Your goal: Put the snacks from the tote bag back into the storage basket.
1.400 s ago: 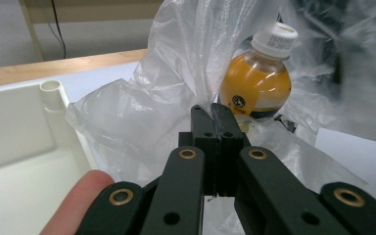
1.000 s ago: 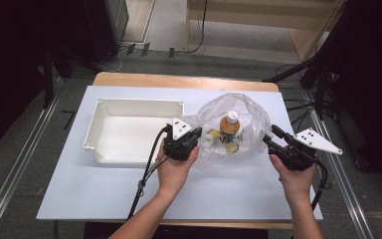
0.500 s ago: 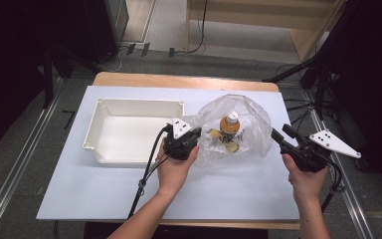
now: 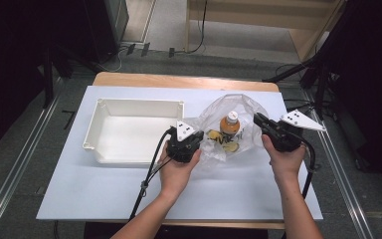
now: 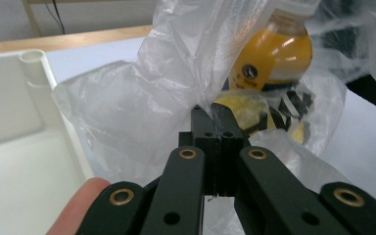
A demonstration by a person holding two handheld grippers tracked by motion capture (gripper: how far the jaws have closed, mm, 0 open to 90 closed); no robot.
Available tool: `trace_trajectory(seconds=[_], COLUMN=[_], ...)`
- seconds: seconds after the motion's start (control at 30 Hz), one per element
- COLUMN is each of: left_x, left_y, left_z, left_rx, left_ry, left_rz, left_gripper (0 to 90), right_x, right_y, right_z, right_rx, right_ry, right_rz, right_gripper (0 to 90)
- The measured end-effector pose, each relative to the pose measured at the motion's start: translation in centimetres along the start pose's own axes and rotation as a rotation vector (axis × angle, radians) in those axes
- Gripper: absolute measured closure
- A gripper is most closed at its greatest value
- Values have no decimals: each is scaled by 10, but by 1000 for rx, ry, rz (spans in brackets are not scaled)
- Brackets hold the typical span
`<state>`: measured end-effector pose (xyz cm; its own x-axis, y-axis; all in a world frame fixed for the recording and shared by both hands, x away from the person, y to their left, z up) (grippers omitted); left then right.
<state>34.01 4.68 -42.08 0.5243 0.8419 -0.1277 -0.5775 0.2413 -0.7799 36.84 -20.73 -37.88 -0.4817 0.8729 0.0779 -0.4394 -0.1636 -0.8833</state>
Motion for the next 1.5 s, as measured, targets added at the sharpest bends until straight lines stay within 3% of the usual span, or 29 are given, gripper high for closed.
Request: trace_trajectory(seconds=[0.27, 0.53, 0.7, 0.83, 0.93, 1.07, 1.27, 1.5], left_x=[-2, -3, -6, -6, -5, -3, -4, -4], left_y=[24, 40, 44, 39, 35, 35, 38, 41], left_z=[-7, -15, -12, -4, 0, 0, -5, -10], left_rx=[8, 45, 26, -31, -64, -62, -36, -6], left_ry=[-9, -5, 18, 11, 1, -17, -19, -15], left_rz=[47, 40, 28, 26, 39, 51, 45, 34], left_gripper=[900, 900, 900, 900, 900, 900, 900, 900], right_x=[-6, -13, -12, -8, -6, -7, -10, -10], right_y=[17, 37, 35, 20, 7, -9, -21, -15], right_z=[-49, -69, -61, -43, -38, -40, -55, -75], right_rx=[123, 186, 157, 55, 36, 21, 46, 110], right_ry=[34, 34, 45, 29, 28, 28, 20, 8], right_rz=[-15, -56, -42, -23, 8, 24, 16, 24], right_gripper=[900, 900, 900, 900, 900, 900, 900, 900])
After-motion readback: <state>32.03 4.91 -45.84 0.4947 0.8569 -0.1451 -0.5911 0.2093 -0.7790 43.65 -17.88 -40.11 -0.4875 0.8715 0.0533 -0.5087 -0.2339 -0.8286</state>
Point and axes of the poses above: each handheld gripper's, and its own axes: z roughly backward along the jaws, y roughly out of its underside, x roughly to its left, the point moved 3 cm from there along -z, roughly forward along the jaws, and after that the axes turned 9 degrees about x, right-handed, at the moved point
